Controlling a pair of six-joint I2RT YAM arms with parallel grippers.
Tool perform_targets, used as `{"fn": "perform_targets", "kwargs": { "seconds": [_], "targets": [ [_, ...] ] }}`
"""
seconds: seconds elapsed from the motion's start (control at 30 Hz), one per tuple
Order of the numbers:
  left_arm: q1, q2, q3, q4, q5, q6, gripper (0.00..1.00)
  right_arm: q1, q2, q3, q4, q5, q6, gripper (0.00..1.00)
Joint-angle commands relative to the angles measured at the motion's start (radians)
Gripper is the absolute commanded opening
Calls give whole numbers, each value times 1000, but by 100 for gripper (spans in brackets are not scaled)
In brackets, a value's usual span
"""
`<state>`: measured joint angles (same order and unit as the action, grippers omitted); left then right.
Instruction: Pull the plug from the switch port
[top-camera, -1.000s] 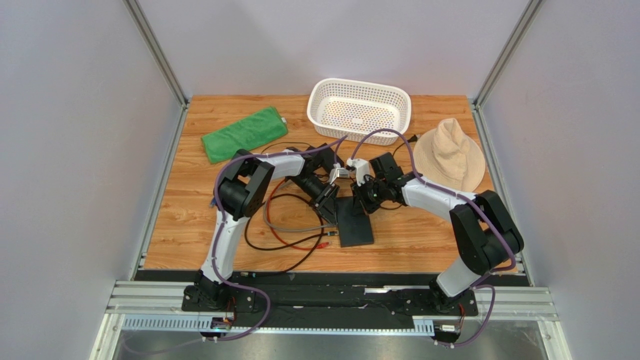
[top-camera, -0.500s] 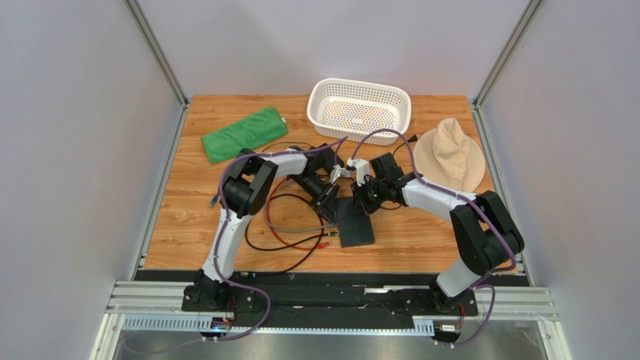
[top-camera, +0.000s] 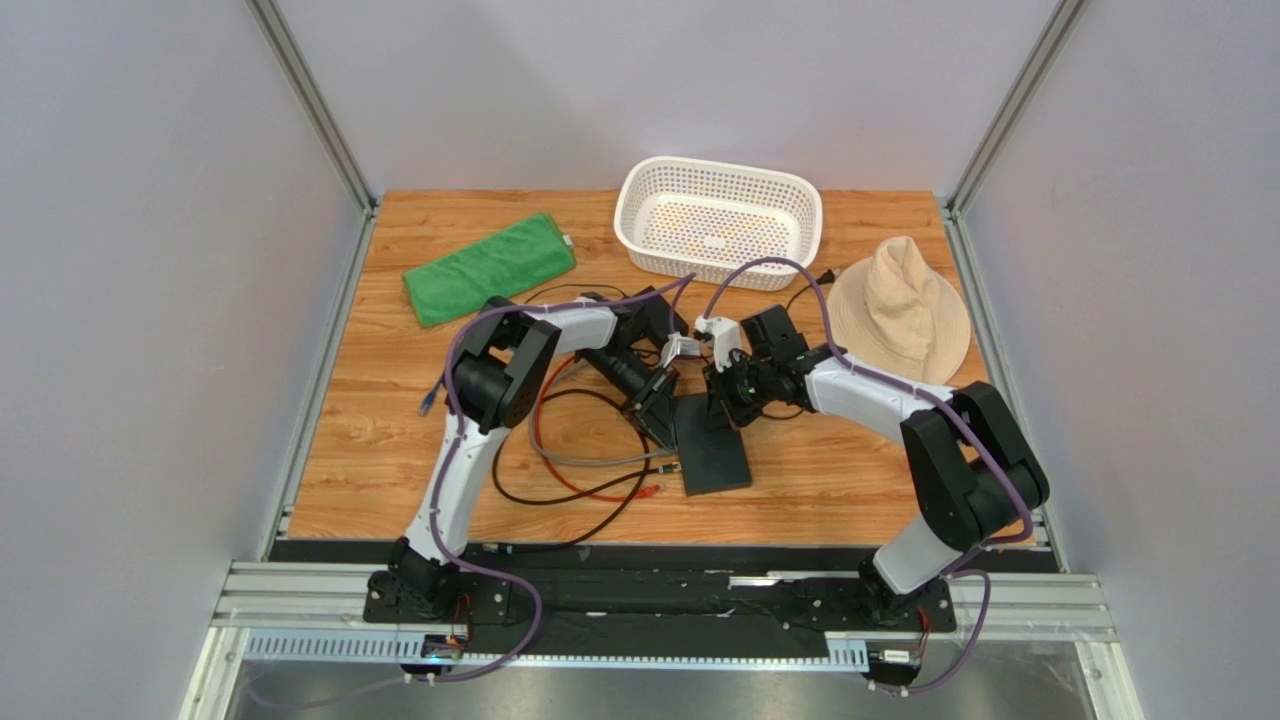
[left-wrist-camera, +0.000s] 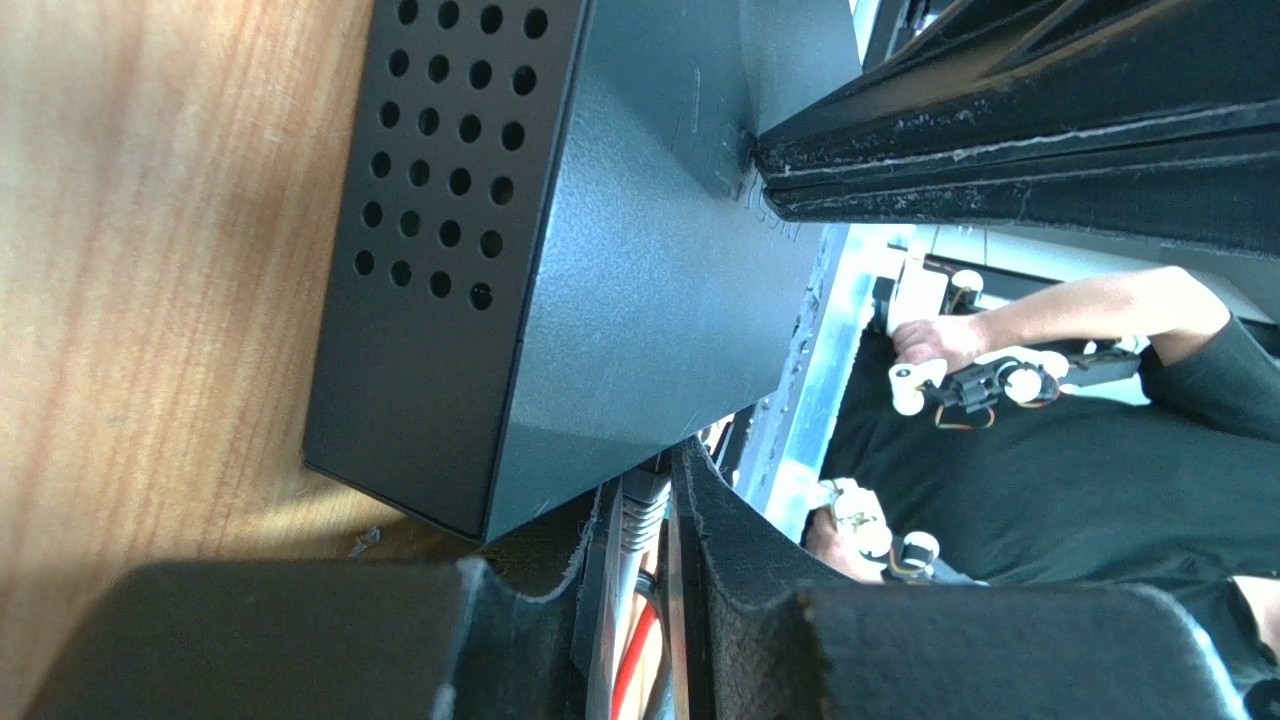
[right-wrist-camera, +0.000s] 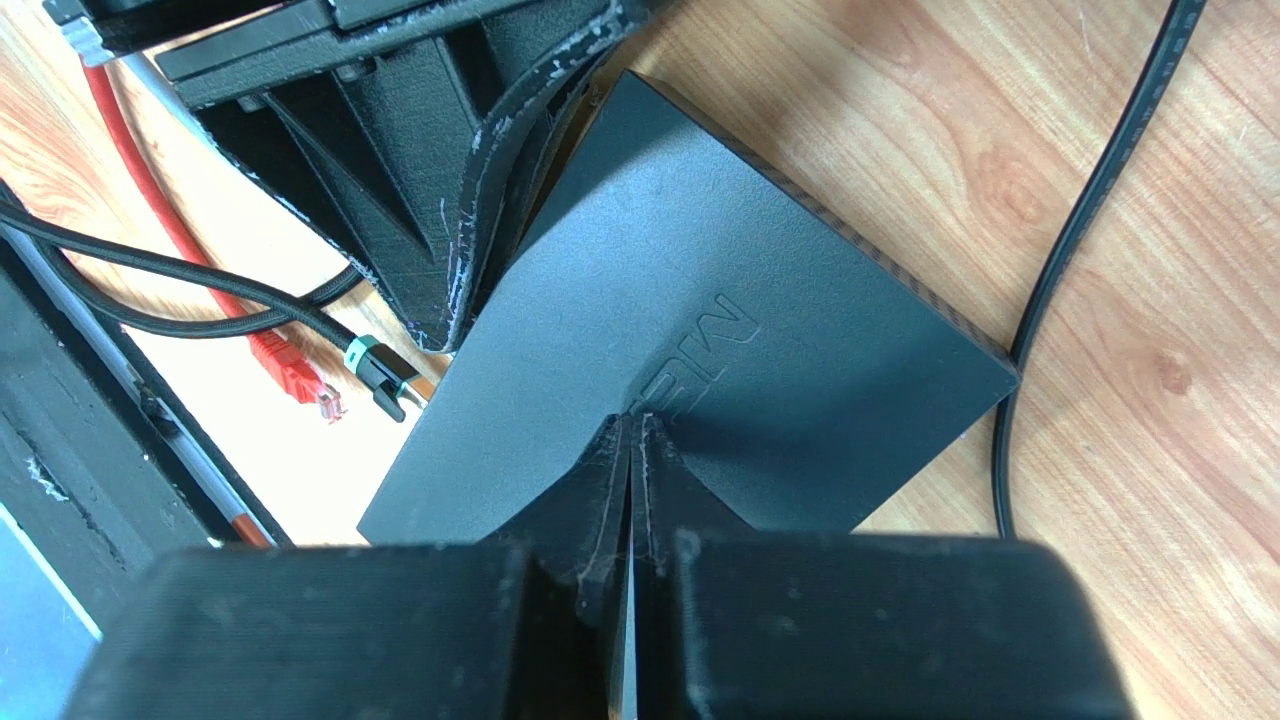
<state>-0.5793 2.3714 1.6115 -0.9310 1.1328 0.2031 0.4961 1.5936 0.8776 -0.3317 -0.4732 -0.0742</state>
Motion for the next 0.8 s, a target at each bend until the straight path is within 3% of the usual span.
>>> {"fn": "perform_targets", "kwargs": {
  "seconds": [0.0, 0.2, 0.47, 0.6, 0.77],
  "targets": [
    [2, 18, -9, 17, -96, 76, 0, 4, 5, -20, -17, 50, -7, 2],
    [15, 87, 159, -107, -99, 133, 0, 4, 14, -14, -21, 50, -7, 2],
    [16, 18, -38, -26, -93, 150, 0, 4, 8, -17, -18, 51, -9, 3],
    [32, 66, 60, -152, -93, 212, 0, 2, 11, -17, -18, 51, -9, 3],
    [42, 80, 137, -141, -116, 203, 0, 4, 8, -17, -20, 53, -12, 3]
  ]
}}
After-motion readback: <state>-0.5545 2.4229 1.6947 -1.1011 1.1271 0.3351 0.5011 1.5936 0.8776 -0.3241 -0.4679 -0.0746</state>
